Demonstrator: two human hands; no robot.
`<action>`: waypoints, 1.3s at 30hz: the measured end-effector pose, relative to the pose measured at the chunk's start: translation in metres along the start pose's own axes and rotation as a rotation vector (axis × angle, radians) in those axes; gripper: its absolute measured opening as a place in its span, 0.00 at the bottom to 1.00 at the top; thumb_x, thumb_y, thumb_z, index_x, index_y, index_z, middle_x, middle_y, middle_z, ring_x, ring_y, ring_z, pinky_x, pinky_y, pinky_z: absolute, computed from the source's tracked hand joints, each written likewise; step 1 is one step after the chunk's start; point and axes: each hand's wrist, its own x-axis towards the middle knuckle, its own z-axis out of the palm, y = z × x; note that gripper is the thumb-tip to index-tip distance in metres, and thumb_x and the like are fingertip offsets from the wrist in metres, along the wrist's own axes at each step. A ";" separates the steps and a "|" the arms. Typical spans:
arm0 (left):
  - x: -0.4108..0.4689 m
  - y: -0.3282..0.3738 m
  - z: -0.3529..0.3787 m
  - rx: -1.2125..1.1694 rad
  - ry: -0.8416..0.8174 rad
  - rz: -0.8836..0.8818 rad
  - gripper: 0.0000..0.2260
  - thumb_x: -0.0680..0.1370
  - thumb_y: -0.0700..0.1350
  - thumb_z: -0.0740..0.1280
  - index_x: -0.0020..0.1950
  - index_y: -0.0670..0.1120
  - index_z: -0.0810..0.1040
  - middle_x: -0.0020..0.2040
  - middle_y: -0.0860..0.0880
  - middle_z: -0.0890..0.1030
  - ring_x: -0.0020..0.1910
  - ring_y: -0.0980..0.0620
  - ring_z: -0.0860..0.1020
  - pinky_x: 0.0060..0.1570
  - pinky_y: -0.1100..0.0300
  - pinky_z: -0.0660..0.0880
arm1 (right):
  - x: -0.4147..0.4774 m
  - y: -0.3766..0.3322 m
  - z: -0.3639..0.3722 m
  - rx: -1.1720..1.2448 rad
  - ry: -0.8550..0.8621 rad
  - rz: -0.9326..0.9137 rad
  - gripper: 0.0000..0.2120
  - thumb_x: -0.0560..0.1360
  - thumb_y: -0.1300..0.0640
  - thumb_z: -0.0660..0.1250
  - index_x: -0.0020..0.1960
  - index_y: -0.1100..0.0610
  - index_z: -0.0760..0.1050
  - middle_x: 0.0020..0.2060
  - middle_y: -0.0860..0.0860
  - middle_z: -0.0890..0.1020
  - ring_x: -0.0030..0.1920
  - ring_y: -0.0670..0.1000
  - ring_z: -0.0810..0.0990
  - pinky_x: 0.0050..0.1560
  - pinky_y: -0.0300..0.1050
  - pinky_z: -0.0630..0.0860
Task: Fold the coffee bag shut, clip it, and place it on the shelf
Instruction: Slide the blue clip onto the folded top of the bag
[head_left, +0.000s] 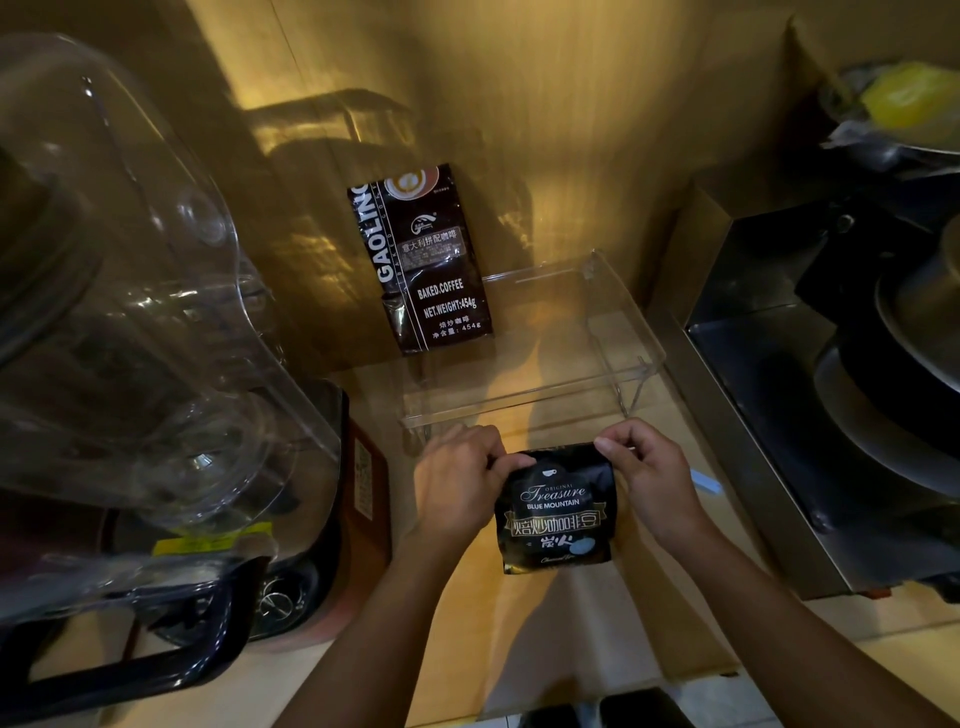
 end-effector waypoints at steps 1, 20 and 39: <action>0.000 -0.001 -0.001 0.000 0.003 0.005 0.17 0.68 0.57 0.70 0.31 0.45 0.73 0.32 0.49 0.78 0.37 0.50 0.72 0.36 0.56 0.66 | 0.000 0.000 0.000 0.000 -0.001 0.000 0.12 0.73 0.64 0.64 0.35 0.51 0.73 0.32 0.48 0.77 0.32 0.36 0.74 0.32 0.28 0.70; -0.008 -0.006 -0.009 0.119 -0.062 0.168 0.07 0.74 0.50 0.66 0.40 0.47 0.77 0.40 0.50 0.76 0.44 0.51 0.69 0.42 0.59 0.56 | -0.005 -0.001 0.002 -0.108 0.002 -0.012 0.11 0.73 0.61 0.65 0.33 0.50 0.71 0.32 0.48 0.76 0.32 0.39 0.72 0.32 0.29 0.68; 0.004 0.018 0.012 -0.061 -0.088 0.314 0.04 0.74 0.40 0.65 0.40 0.43 0.77 0.35 0.46 0.81 0.36 0.46 0.78 0.37 0.51 0.76 | 0.015 0.047 -0.030 -0.791 0.111 0.191 0.17 0.73 0.59 0.66 0.61 0.59 0.70 0.58 0.59 0.75 0.57 0.58 0.72 0.57 0.56 0.71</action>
